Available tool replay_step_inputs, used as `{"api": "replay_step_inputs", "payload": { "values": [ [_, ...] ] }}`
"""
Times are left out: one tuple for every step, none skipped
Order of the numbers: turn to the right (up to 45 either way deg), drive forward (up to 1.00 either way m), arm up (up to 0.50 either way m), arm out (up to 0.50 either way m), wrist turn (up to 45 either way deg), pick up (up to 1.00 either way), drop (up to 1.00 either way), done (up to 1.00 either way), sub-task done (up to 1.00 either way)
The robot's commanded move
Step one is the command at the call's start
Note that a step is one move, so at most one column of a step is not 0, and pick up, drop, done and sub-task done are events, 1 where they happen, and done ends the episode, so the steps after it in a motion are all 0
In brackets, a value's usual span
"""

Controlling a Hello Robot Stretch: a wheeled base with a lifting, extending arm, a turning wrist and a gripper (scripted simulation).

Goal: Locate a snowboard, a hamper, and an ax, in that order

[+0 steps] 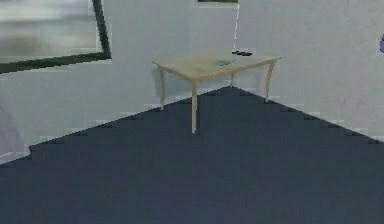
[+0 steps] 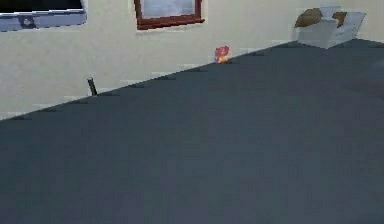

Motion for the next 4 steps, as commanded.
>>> {"api": "replay_step_inputs", "payload": {
  "values": [
    [-3.0,0.00,0.00,0.00,0.0,0.00,0.00,0.00,0.00],
    [0.0,0.45,0.00,0.00,0.0,0.00,0.00,0.00,0.00],
    [-21.0,0.00,0.00,0.00,0.0,0.00,0.00,0.00,0.00],
    [0.0,0.75,0.00,0.00,0.0,0.00,0.00,0.00,0.00]
  ]
}}
